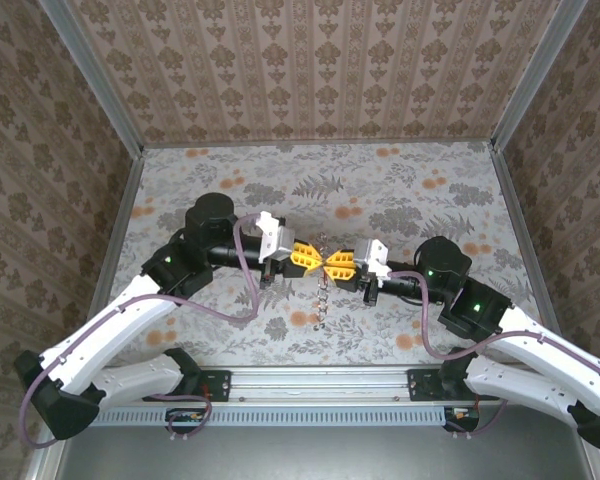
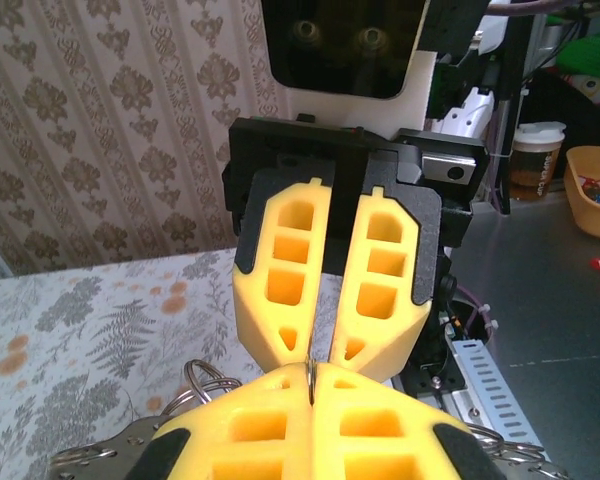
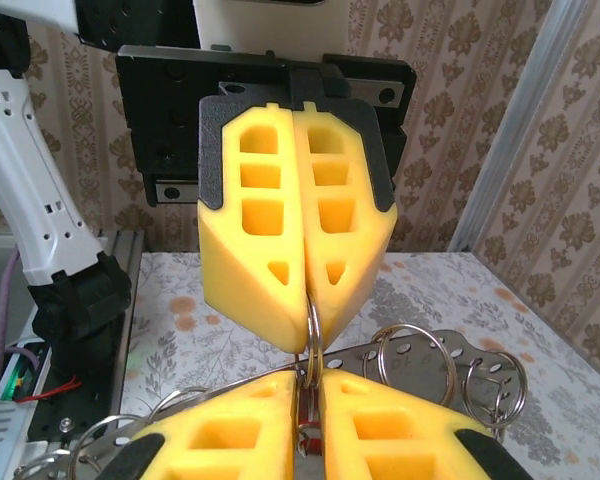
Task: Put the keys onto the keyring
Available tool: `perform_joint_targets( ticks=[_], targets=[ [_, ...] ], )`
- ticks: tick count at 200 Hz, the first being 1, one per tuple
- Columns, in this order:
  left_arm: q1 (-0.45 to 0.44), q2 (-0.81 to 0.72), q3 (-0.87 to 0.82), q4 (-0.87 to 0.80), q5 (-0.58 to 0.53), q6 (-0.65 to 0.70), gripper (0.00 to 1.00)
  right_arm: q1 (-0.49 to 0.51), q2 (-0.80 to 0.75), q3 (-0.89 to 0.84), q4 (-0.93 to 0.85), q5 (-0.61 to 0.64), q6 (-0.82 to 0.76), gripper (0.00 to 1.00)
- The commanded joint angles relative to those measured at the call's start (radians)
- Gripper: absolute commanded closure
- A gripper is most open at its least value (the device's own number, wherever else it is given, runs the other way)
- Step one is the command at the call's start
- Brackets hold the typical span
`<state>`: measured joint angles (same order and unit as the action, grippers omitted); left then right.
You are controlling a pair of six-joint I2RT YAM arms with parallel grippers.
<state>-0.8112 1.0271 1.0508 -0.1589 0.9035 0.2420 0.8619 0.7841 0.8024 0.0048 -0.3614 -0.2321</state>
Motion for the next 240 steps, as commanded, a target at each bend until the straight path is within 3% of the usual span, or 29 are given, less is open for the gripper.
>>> perform_joint_targets(
  ticks=[1,166,184,195,209,240],
  targets=[
    [0.007,-0.017,-0.017,0.158,0.041,-0.056,1.0,0.001,-0.016,-0.015,0.029,-0.066,0.005,0.85],
    [0.013,0.023,-0.215,0.848,0.103,-0.405,1.0,0.001,-0.048,-0.054,0.092,-0.084,0.011,0.86],
    [0.01,0.033,-0.206,0.866,0.12,-0.427,1.0,0.001,-0.055,-0.057,0.093,-0.069,0.01,0.94],
    [0.007,0.034,-0.2,0.857,0.122,-0.428,1.0,0.001,-0.061,-0.06,0.094,-0.054,0.006,1.0],
    [0.003,0.025,-0.181,0.773,0.124,-0.394,1.0,0.001,-0.071,-0.062,0.095,-0.027,0.004,1.0],
    [-0.046,-0.023,-0.042,0.234,0.007,-0.091,1.0,0.001,-0.083,-0.052,0.068,0.032,0.0,1.0]
  ],
)
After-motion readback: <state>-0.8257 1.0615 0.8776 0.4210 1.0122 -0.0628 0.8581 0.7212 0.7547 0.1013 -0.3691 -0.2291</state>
